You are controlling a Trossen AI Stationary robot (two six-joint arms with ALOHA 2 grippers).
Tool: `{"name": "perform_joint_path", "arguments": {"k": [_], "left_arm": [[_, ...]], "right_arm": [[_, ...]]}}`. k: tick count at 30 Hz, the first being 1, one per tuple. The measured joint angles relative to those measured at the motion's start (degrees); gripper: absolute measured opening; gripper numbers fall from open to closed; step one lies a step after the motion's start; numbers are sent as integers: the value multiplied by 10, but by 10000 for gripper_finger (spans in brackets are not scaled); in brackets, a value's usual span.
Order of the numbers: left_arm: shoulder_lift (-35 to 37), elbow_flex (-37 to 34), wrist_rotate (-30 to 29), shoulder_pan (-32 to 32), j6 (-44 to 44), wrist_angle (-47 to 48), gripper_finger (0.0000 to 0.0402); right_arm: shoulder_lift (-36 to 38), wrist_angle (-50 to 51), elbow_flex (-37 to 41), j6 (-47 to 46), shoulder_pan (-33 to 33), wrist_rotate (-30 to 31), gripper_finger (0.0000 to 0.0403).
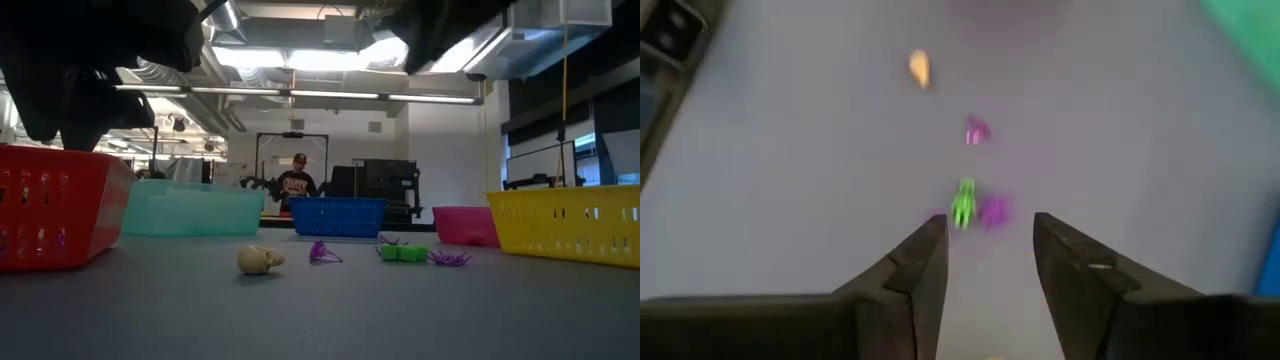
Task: Sort Halloween decoration
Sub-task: Put the yellow skull toy into the red bin
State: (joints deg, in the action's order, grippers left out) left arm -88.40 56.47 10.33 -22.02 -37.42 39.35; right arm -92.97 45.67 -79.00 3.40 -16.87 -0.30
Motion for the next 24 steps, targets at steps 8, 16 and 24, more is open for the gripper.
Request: {"name": "perform_joint_path", "arguments": {"k": [8,16,24], "left_arm": [[0,0,-23,0,0,-2,176],[0,0,-36,0,-2,-16,176],[0,0,-56,0,-16,-30,176]], "right_arm": [[-41,-140,0,18,0,-20,147],[-119,-275,0,20,-1,-74,147],[-179,-341,0,38,-1,-113,147]]}}
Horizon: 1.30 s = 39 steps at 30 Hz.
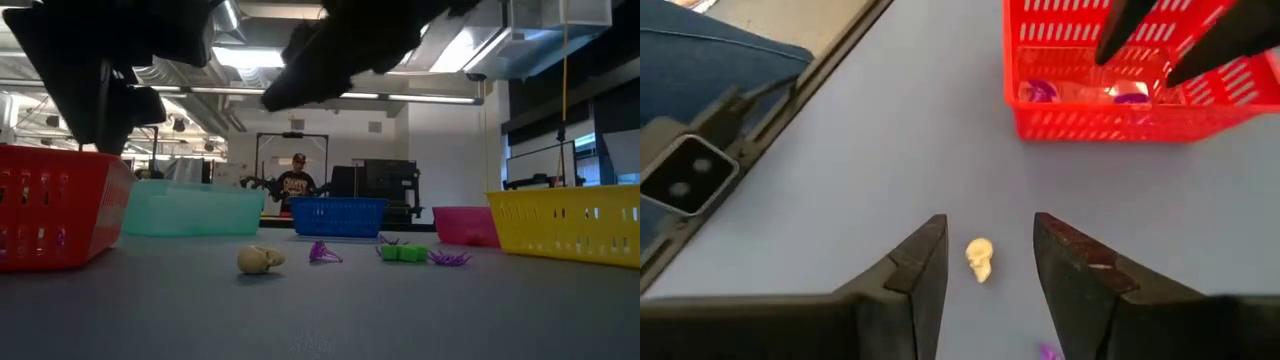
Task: Sort Halloween decoration
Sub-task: Put the yellow skull toy into the red bin
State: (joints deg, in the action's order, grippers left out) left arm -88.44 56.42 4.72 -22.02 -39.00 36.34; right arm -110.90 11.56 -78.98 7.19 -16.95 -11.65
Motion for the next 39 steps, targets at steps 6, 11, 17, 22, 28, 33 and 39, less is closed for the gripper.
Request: {"name": "perform_joint_path", "arguments": {"k": [6,11,17,22,28,33,39], "left_arm": [[0,0,-26,0,-1,-2,176],[0,0,-34,0,-1,-1,176],[0,0,-38,0,0,-6,176],[0,0,-41,0,0,-14,176],[0,0,-41,0,1,-15,176],[0,1,-41,0,1,-19,176],[0,1,-38,0,1,-24,176]], "right_arm": [[-37,-36,0,7,0,0,147],[-66,-54,0,7,-4,0,147],[-75,-61,0,26,-12,5,147],[-75,-73,0,38,-16,15,147],[-104,-92,0,37,-16,16,147],[-114,-99,0,26,-14,-6,147],[-113,-91,0,25,-14,1,147]]}}
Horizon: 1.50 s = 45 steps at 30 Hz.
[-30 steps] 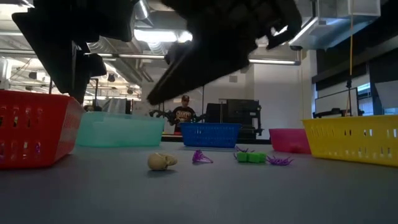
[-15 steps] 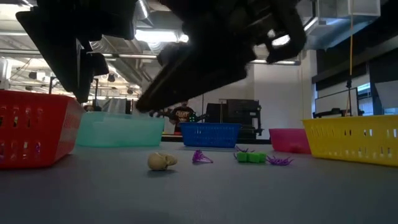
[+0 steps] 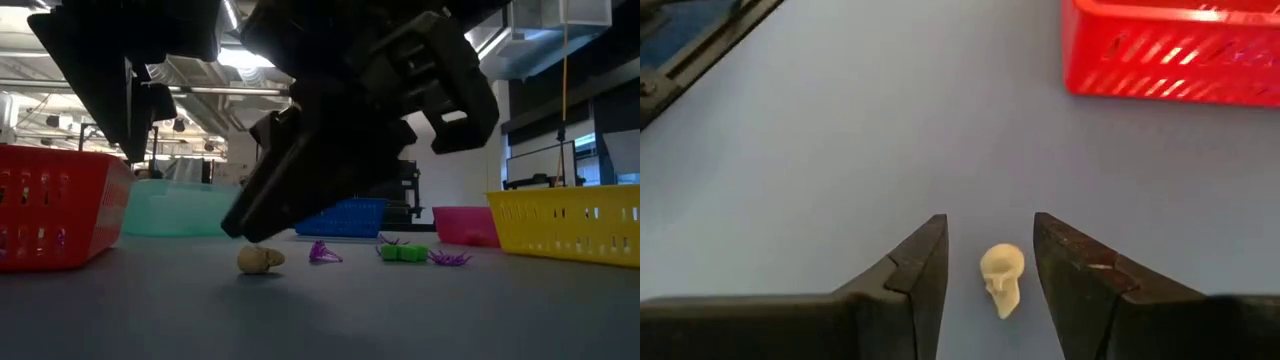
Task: Sort Halloween decoration
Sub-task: Put the yellow skull toy into the red bin
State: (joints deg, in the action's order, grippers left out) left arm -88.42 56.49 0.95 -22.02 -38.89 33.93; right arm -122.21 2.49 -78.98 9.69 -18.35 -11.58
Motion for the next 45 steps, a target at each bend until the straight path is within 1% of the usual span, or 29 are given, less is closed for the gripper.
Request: {"name": "perform_joint_path", "arguments": {"k": [5,16,22,30,34,41,45], "left_arm": [[0,0,0,0,0,-2,176],[0,0,0,0,0,-5,176],[0,0,0,0,0,-9,176],[0,0,-3,0,0,-19,176],[0,0,-3,0,0,-19,176],[0,0,-3,0,0,-19,176],[0,0,-3,0,0,-19,176]], "right_arm": [[0,16,0,0,0,10,147],[-4,15,0,0,0,21,147],[-21,6,-1,-31,2,0,147],[-25,3,-1,-37,13,-24,146],[-25,3,-1,-37,12,-22,126],[-26,4,-1,-37,12,-22,61],[-26,5,-1,-38,12,-22,47]]}}
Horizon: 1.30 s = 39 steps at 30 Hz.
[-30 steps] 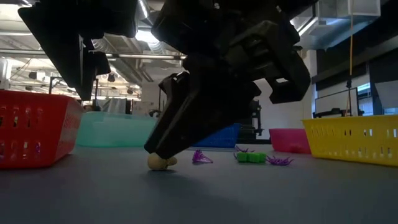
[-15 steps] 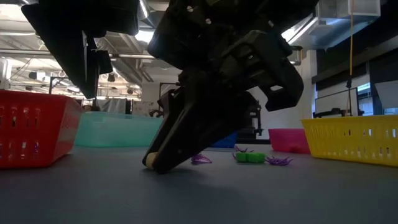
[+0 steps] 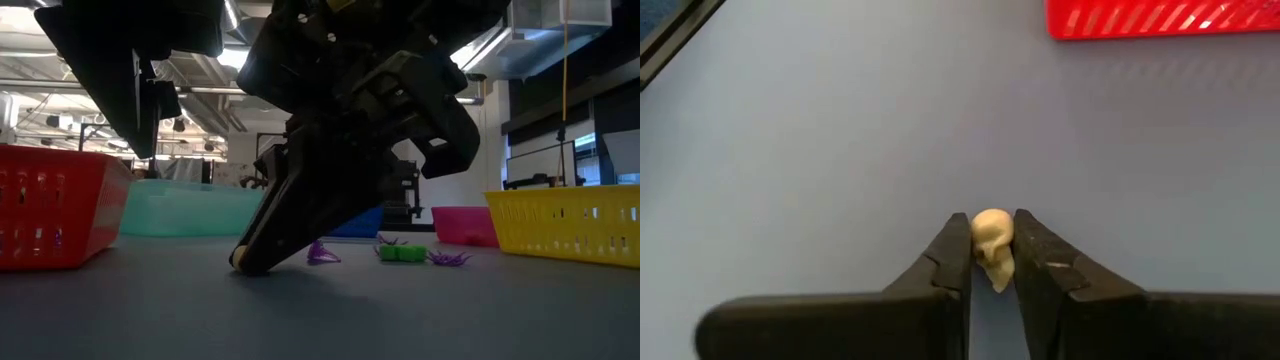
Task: Sort Halloween decoration
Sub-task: Put the yellow skull toy into the red bin
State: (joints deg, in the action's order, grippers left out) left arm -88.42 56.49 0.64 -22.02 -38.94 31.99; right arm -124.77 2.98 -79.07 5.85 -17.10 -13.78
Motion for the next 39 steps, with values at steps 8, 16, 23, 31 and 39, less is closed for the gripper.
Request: {"name": "perform_joint_path", "arguments": {"k": [8,16,23,31,39], "left_arm": [[0,0,0,0,0,0,176],[0,0,0,0,-1,0,176],[0,0,0,0,-1,0,176],[0,0,3,0,0,-37,176],[0,0,-27,7,14,-159,176]], "right_arm": [[1,1,0,-2,0,0,69],[45,45,2,-12,-2,0,53],[129,158,2,-11,-2,2,56],[267,313,1,-11,-2,16,56],[411,426,1,-8,-1,125,57]]}}
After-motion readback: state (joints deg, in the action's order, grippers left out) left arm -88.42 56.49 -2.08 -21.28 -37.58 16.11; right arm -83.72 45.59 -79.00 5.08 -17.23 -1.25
